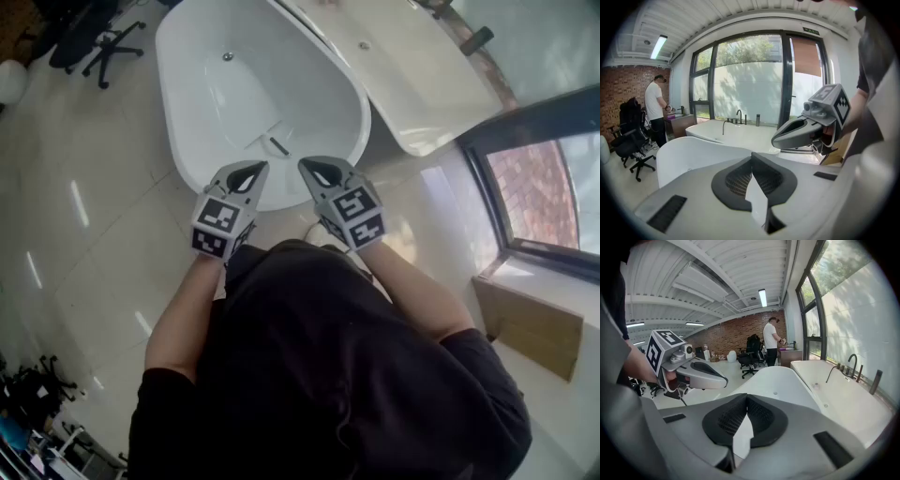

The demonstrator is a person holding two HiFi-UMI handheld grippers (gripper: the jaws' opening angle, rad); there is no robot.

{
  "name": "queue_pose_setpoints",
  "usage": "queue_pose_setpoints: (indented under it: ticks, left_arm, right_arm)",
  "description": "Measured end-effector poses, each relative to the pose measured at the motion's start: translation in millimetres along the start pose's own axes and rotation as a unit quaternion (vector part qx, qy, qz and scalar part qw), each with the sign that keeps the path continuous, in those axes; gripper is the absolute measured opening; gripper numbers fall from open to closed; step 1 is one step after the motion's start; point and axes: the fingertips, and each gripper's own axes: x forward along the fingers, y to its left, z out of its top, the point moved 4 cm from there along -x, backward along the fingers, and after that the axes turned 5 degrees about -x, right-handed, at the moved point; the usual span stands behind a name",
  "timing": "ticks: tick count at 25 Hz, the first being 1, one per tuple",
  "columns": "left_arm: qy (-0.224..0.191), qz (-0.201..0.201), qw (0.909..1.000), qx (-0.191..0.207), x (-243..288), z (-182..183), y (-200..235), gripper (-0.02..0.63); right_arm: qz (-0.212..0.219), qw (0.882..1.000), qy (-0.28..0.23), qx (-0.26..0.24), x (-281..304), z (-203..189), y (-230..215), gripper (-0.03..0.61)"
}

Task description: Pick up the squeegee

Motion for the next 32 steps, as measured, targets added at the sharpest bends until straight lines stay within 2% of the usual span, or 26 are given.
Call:
queue_pose_setpoints:
  ticks: [6, 11, 17, 20, 26, 29, 32]
  left_arm:
    - [0.015, 0.021, 0.9997, 0.000, 31.6, 2.0, 18.6, 0.002]
    - [0.038, 0.013, 0.9992, -0.003, 55.4, -9.7, 39.9, 0.002]
    - [0.063, -0.013, 0.9978, -0.015, 92.6, -26.0, 100.3, 0.002]
    - [0.073, -0.023, 0.9969, -0.019, 120.0, -35.3, 132.7, 0.002]
    - [0.089, -0.019, 0.9945, -0.052, 175.9, -85.9, 215.3, 0.002]
    - [0.099, -0.011, 0.9922, -0.075, 205.6, -119.3, 235.0, 0.002]
    - [0.113, -0.004, 0.9893, -0.093, 235.1, -153.6, 245.8, 0.002]
  right_arm:
    - [0.023, 1.000, 0.014, 0.010, 21.2, -8.5, -28.8, 0.014]
    - [0.023, 0.999, 0.039, 0.028, 52.5, -19.3, -44.4, 0.014]
    - [0.005, 0.995, 0.078, 0.056, 122.5, -21.5, -67.0, 0.064]
    - [-0.006, 0.992, 0.106, 0.067, 159.7, -32.5, -82.7, 0.064]
    - [-0.019, 0.979, 0.180, 0.094, 252.8, -87.3, -100.9, 0.144]
    - [-0.019, 0.971, 0.216, 0.097, 288.8, -128.2, -110.6, 0.170]
    - [-0.016, 0.965, 0.245, 0.095, 323.5, -166.6, -122.0, 0.170]
